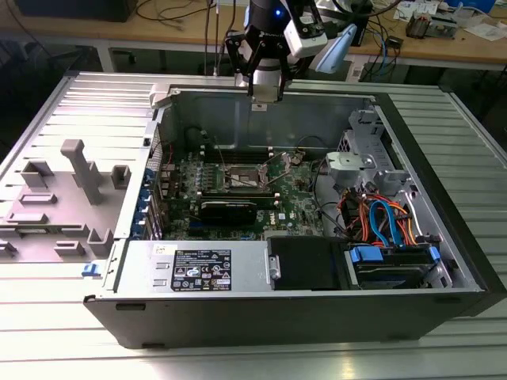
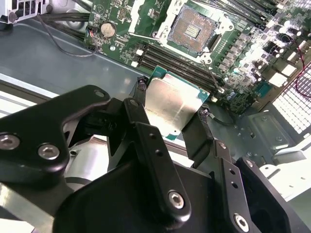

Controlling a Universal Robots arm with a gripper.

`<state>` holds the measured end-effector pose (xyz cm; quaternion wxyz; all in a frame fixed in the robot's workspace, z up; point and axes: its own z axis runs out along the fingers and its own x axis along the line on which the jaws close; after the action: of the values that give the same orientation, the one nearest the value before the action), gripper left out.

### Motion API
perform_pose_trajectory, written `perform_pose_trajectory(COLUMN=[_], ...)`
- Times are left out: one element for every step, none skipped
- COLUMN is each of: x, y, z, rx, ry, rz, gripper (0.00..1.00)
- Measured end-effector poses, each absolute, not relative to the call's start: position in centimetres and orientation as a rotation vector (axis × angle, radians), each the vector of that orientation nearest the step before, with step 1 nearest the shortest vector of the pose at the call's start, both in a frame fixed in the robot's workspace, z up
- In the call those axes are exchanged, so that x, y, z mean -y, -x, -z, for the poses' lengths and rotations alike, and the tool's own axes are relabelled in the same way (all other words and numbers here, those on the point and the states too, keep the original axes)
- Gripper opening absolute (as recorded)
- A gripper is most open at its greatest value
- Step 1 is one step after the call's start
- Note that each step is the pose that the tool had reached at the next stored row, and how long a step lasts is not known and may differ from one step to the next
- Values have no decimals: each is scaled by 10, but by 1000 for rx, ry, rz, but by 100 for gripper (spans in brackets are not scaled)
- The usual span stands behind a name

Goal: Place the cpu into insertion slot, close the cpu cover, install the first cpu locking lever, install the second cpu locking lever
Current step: 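Place the cpu into insertion slot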

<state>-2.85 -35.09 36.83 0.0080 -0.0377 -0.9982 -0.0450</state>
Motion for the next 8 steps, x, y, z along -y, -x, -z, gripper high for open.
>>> perform_pose_trajectory(x=[351, 351, 351, 351, 351, 351, 351, 351], y=[29, 29, 29, 29, 29, 29, 29, 29], z=[-368, -368, -368, -368, -368, -368, -368, -368], rx=[3120, 3120, 3120, 3120, 3120, 3120, 3120, 3120], ry=[118, 118, 118, 118, 118, 118, 118, 118], rz=[141, 141, 141, 141, 141, 141, 141, 141], gripper=[55, 55, 55, 55, 55, 55, 55, 55])
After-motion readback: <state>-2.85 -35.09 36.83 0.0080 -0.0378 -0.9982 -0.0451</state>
